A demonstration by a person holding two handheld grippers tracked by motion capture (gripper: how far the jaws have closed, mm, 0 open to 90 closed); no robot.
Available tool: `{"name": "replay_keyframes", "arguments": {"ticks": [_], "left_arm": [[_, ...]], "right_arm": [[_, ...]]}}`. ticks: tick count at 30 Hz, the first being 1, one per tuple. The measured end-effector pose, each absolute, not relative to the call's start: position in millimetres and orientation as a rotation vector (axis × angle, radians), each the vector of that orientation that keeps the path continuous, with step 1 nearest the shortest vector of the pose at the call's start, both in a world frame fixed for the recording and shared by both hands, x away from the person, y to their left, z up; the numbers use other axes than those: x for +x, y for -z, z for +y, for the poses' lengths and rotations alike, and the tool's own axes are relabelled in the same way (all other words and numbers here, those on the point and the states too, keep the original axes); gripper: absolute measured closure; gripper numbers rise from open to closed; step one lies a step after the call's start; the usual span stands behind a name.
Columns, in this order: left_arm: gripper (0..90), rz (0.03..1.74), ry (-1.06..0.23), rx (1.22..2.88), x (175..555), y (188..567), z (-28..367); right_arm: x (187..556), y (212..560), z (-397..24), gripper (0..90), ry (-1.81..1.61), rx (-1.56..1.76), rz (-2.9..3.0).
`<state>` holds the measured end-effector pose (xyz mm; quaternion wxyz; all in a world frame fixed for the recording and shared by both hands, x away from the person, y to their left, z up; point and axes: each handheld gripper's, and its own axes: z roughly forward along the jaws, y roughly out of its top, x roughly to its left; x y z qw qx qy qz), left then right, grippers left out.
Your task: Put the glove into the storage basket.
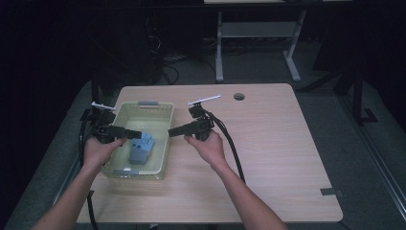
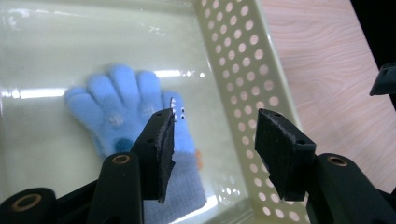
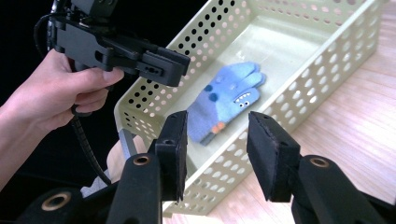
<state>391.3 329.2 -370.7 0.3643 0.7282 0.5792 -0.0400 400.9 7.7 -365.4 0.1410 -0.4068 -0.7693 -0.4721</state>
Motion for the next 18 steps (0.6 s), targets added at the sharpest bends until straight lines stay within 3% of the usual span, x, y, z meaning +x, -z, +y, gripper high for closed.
{"name": "replay_keyframes", "arguments": {"ticks": [18], "left_arm": [[36.1, 1.341, 0.079, 1.836, 381, 346, 299]], "right_arm": [[402, 360, -31, 48.6, 1.398, -1.269, -2.205]]}}
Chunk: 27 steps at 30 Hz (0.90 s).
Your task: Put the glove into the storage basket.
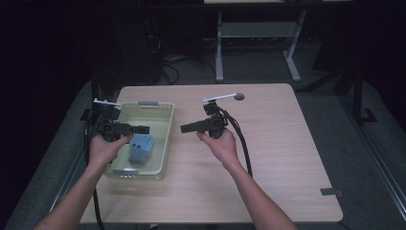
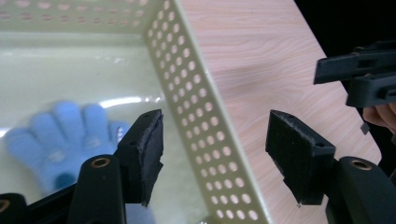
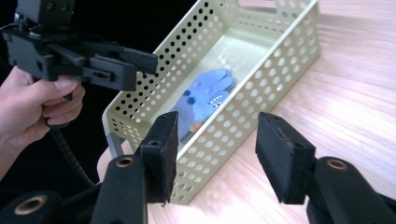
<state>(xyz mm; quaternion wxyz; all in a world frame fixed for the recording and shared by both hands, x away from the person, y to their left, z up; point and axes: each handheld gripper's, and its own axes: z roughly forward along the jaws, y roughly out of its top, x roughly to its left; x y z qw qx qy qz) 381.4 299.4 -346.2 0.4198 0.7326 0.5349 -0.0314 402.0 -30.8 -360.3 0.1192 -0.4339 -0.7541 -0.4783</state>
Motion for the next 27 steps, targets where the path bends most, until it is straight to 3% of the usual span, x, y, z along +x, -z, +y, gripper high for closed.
{"name": "replay_keyframes", "arguments": {"ticks": [27], "left_arm": [[27.3, 1.188, 0.055, 1.871, 373, 329, 240]], "right_arm": [[393, 359, -101, 40.8, 1.457, -1.376, -2.145]]}}
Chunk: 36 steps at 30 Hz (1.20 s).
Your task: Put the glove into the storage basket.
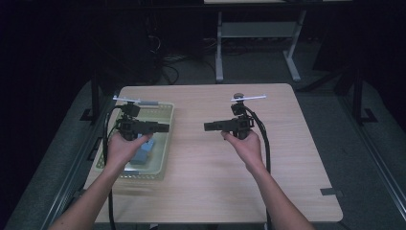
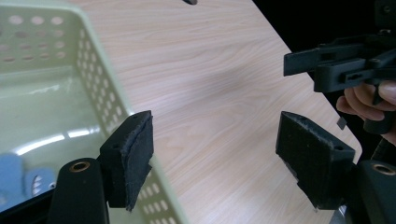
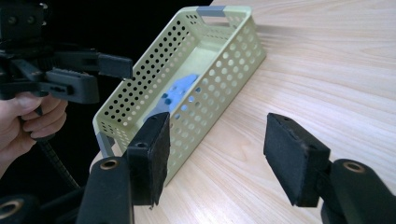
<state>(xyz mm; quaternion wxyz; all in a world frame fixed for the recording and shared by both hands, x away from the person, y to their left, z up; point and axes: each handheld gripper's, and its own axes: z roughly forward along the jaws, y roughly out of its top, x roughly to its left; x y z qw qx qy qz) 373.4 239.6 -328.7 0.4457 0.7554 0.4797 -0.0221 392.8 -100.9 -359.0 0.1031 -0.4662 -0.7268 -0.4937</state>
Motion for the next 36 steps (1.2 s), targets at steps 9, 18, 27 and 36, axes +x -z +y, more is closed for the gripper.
{"name": "replay_keyframes", "arguments": {"ticks": [9, 18, 27, 36], "left_arm": [[26.0, 1.144, 0.064, 1.884, 370, 327, 221], [25.2, 1.108, 0.08, 1.901, 367, 328, 207], [25.1, 1.079, 0.086, 1.909, 362, 330, 198], [25.1, 1.049, 0.085, 1.905, 355, 333, 186]], "right_arm": [[388, 359, -120, 39.2, 1.468, -1.418, -2.135], [384, 363, -137, 37.9, 1.466, -1.46, -2.121], [381, 369, -152, 37.1, 1.453, -1.5, -2.114], [376, 373, -169, 36.4, 1.45, -1.538, -2.103]]}}
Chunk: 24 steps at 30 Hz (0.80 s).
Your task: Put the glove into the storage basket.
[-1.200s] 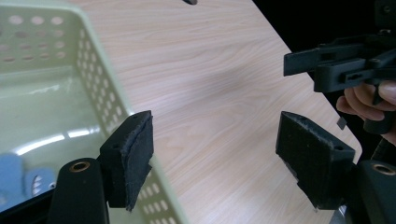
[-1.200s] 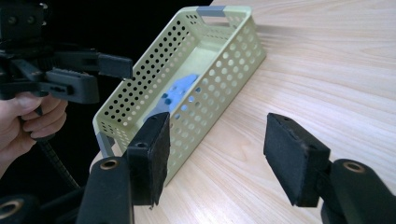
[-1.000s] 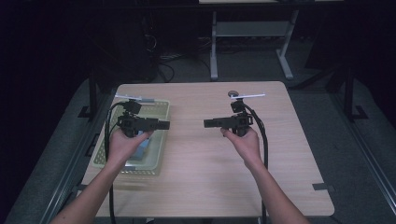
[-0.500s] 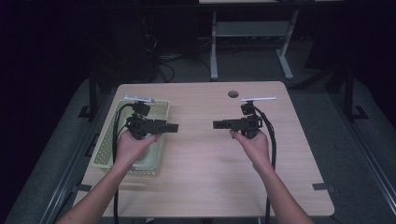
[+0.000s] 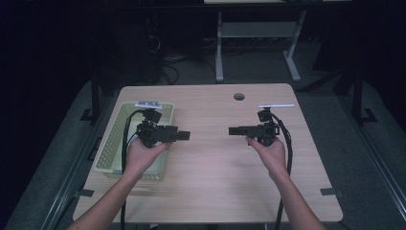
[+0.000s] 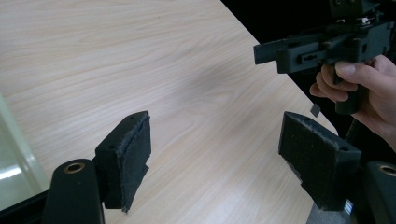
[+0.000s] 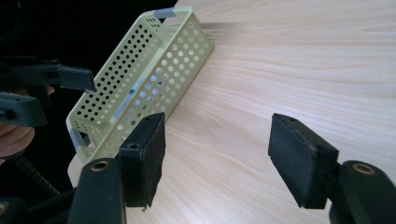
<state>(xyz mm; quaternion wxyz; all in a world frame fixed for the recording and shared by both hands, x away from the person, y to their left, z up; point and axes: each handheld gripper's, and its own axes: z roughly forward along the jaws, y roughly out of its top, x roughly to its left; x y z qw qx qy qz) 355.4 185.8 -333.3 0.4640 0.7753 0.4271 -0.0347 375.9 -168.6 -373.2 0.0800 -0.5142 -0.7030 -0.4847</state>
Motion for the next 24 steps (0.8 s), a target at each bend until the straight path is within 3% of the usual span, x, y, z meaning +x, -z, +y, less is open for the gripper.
{"name": "replay_keyframes", "arguments": {"ticks": [24], "left_arm": [[25.1, 0.98, 0.107, 1.924, 337, 348, 157]], "right_arm": [[361, 388, -206, 35.4, 1.439, -1.62, -2.069]]}}
